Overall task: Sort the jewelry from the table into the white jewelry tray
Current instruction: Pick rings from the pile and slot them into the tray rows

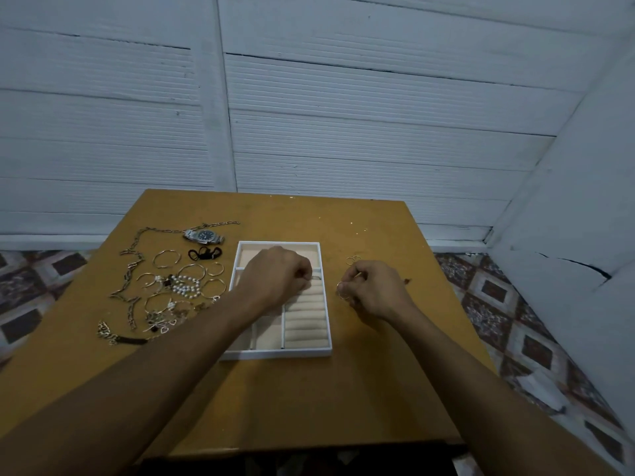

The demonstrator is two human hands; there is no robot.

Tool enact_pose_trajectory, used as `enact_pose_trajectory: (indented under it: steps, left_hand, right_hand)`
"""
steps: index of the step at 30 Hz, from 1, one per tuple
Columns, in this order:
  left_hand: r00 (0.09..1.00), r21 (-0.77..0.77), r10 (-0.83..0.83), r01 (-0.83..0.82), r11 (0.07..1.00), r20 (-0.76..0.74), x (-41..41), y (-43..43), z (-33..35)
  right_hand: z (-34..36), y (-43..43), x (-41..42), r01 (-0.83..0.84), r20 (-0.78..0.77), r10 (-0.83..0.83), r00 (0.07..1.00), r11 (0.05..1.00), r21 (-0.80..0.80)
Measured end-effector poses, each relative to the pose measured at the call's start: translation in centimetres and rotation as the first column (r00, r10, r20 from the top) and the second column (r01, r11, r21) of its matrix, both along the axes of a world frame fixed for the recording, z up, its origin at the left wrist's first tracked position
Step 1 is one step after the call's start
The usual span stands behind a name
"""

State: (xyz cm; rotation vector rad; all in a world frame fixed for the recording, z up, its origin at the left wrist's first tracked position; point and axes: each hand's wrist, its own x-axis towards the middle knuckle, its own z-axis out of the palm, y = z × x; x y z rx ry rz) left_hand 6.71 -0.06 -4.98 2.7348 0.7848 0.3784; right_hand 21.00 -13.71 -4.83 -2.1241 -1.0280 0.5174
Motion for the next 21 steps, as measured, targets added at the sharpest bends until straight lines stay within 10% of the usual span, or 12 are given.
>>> enact_pose_trajectory:
  steps: [21]
  left_hand:
    - [0.972,0.183,-0.211,0.190,0.965,0.102,-2.1,0.4,-2.1]
  right_hand:
    - [-0.7,3.4,-2.4,-0.047,0.347,0.013,0.938,0.995,0.089]
